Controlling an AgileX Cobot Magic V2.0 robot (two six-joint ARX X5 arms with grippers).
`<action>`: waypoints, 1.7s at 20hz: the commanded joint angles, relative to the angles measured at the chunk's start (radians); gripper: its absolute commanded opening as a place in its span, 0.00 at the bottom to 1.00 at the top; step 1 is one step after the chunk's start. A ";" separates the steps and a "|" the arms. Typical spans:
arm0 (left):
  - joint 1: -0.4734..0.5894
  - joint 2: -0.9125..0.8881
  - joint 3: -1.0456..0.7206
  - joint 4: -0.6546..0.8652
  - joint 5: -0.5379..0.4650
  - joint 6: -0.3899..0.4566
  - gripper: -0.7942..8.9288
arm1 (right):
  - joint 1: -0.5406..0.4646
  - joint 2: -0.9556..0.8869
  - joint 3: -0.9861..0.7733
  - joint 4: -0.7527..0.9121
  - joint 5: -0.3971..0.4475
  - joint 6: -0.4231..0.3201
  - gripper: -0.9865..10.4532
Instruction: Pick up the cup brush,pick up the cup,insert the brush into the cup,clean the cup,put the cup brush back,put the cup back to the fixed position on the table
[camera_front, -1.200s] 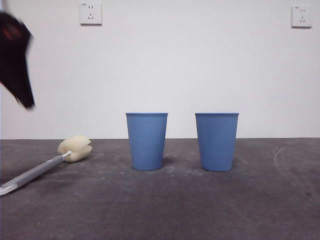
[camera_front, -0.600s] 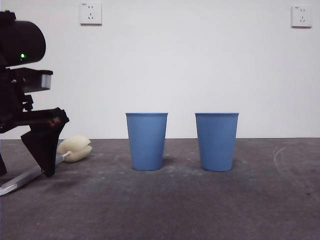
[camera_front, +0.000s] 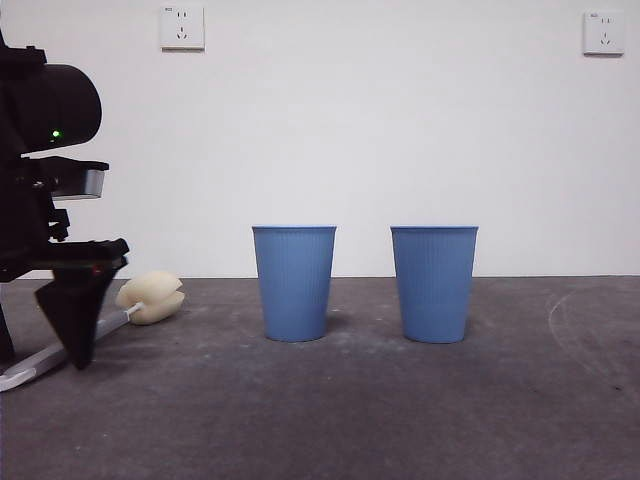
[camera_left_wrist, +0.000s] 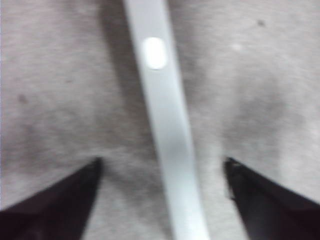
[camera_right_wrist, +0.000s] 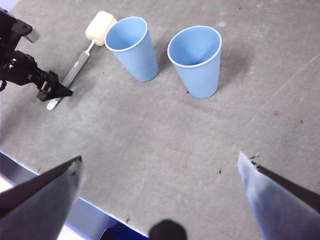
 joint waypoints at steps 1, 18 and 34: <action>-0.003 0.026 -0.019 -0.002 0.039 -0.014 0.26 | 0.001 0.000 0.002 0.005 -0.004 0.003 0.58; 0.009 -0.160 -0.015 -0.103 0.039 0.044 0.07 | 0.001 0.013 0.002 0.019 -0.005 0.003 0.58; 0.032 -0.809 -0.015 -0.459 0.167 0.125 0.07 | 0.179 0.142 -0.314 0.689 0.041 0.159 0.58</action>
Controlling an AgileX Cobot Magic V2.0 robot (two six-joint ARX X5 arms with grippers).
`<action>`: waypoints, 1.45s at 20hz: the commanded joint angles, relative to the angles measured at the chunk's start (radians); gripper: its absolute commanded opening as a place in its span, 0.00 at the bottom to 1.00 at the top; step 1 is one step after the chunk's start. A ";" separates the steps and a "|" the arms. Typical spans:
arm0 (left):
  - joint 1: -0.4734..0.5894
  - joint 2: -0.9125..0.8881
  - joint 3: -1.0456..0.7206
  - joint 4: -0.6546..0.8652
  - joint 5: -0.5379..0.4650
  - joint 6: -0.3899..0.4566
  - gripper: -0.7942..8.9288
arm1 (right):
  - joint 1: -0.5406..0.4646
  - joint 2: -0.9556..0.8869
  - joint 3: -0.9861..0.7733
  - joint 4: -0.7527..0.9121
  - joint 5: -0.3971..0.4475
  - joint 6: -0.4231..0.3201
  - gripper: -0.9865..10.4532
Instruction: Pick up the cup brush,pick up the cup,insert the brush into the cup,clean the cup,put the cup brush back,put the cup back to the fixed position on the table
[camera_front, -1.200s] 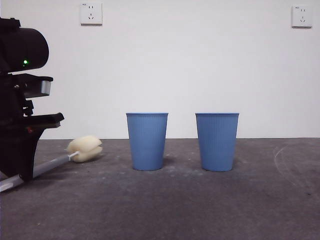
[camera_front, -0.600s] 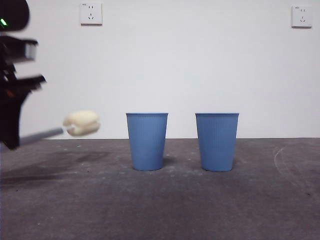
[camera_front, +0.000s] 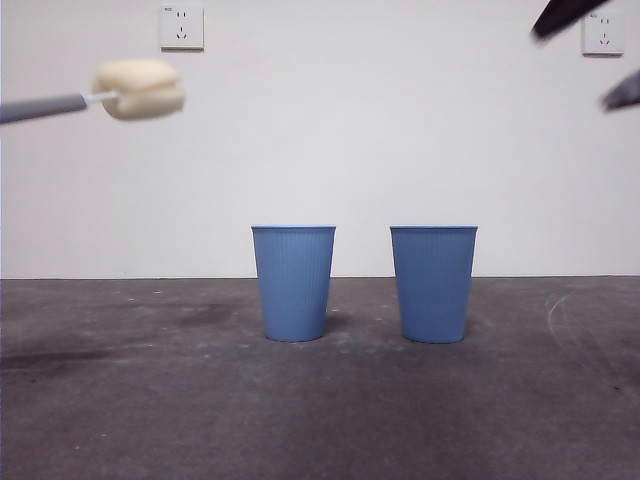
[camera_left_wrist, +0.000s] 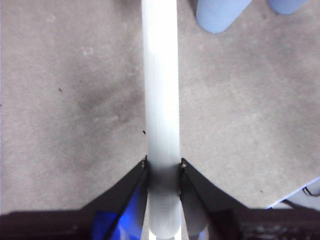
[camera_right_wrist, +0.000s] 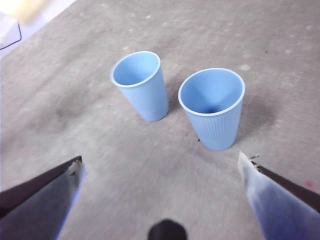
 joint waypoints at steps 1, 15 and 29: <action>0.001 -0.036 -0.009 -0.016 0.004 0.015 0.07 | 0.055 0.045 -0.075 0.136 0.063 0.062 0.58; 0.001 -0.052 -0.009 -0.056 0.050 0.038 0.07 | 0.238 0.488 -0.332 0.955 0.391 0.068 0.58; 0.001 -0.050 -0.009 -0.047 0.049 0.042 0.07 | 0.236 0.975 -0.278 1.476 0.440 0.076 0.58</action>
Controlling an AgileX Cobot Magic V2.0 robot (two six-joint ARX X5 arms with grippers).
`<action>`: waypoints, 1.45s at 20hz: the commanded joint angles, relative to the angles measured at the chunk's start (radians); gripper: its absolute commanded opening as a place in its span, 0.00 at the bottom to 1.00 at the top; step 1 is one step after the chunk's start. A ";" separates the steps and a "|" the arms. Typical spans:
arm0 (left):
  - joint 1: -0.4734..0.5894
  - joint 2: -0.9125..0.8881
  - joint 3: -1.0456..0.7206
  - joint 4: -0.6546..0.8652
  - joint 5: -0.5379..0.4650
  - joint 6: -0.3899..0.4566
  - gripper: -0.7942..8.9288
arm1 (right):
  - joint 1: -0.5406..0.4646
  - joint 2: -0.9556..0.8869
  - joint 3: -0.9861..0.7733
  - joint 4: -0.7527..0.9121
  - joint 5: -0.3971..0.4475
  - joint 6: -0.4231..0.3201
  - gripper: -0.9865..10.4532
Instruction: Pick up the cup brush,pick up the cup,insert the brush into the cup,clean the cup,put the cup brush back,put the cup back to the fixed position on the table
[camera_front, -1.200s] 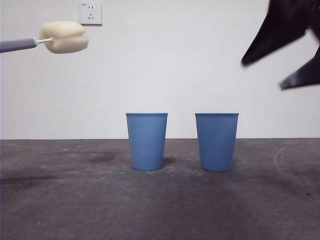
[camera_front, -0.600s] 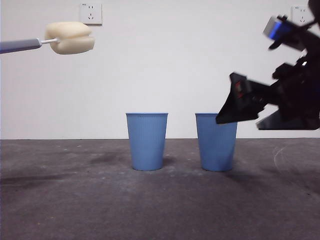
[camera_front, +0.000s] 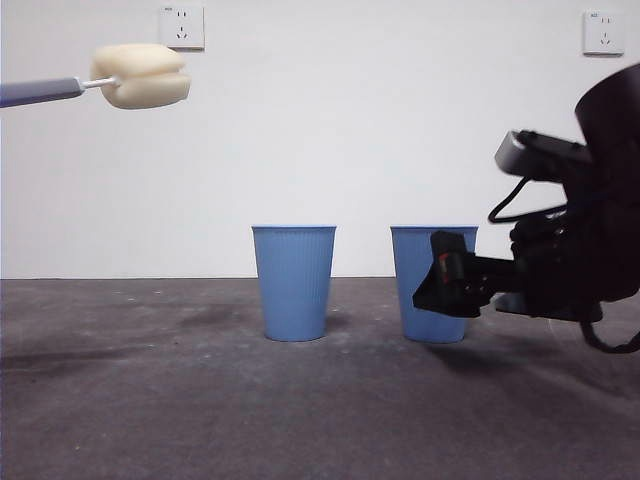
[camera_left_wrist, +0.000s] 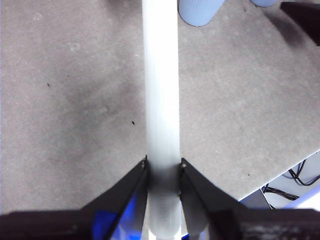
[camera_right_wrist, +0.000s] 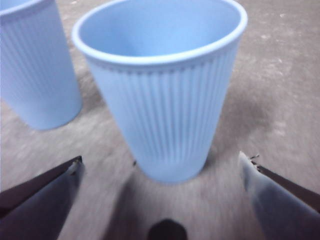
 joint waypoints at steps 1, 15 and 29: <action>0.001 -0.002 -0.009 0.010 0.006 0.009 0.07 | 0.000 0.046 0.035 0.026 0.002 0.011 0.58; 0.001 -0.002 -0.009 0.008 0.006 0.009 0.07 | 0.000 0.201 0.151 0.046 0.018 0.011 0.37; 0.001 0.016 -0.009 0.004 -0.003 0.049 0.07 | 0.006 0.093 0.148 -0.041 -0.060 0.007 0.08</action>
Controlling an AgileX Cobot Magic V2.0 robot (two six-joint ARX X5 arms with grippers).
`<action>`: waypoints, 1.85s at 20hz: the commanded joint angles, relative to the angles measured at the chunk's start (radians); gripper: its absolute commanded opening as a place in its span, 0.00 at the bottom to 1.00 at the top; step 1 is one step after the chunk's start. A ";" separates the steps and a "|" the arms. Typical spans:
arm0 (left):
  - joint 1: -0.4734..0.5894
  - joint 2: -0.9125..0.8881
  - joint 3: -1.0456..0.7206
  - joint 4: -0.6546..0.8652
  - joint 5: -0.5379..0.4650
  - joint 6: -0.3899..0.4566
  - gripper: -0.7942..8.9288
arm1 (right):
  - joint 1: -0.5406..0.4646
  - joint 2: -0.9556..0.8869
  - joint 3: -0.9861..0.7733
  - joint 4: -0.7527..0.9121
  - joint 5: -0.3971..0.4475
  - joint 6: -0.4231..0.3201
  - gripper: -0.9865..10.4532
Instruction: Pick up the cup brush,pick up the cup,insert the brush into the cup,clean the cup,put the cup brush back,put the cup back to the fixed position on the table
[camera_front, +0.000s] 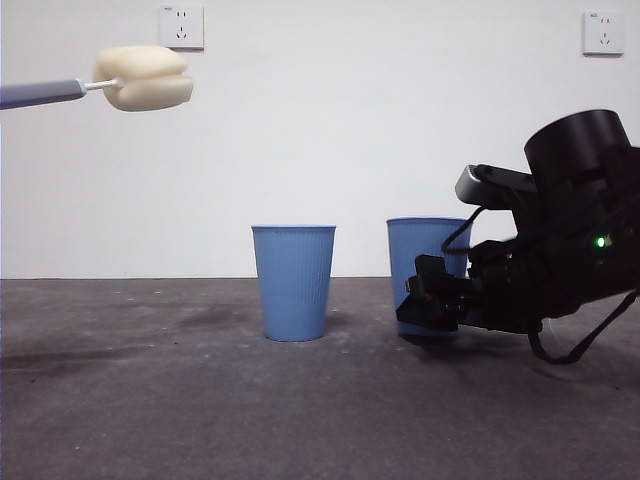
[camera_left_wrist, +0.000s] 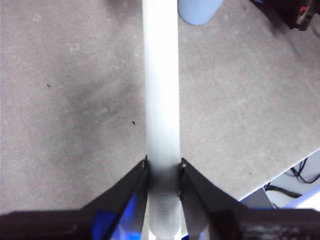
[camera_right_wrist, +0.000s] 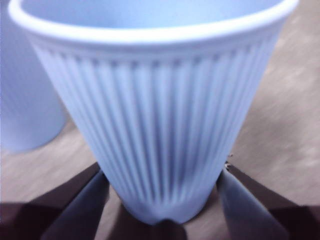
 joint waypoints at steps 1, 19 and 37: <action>0.001 0.019 -0.009 0.004 -0.002 0.055 0.07 | 0.008 -0.127 -0.002 -0.121 -0.013 -0.010 0.08; -0.267 0.166 -0.002 0.018 -0.201 0.319 0.07 | 0.068 -0.777 0.418 -1.916 0.269 -0.471 0.08; -0.626 0.331 -0.002 0.016 -0.369 0.396 0.07 | 0.519 -0.550 0.446 -2.002 0.586 -0.550 0.08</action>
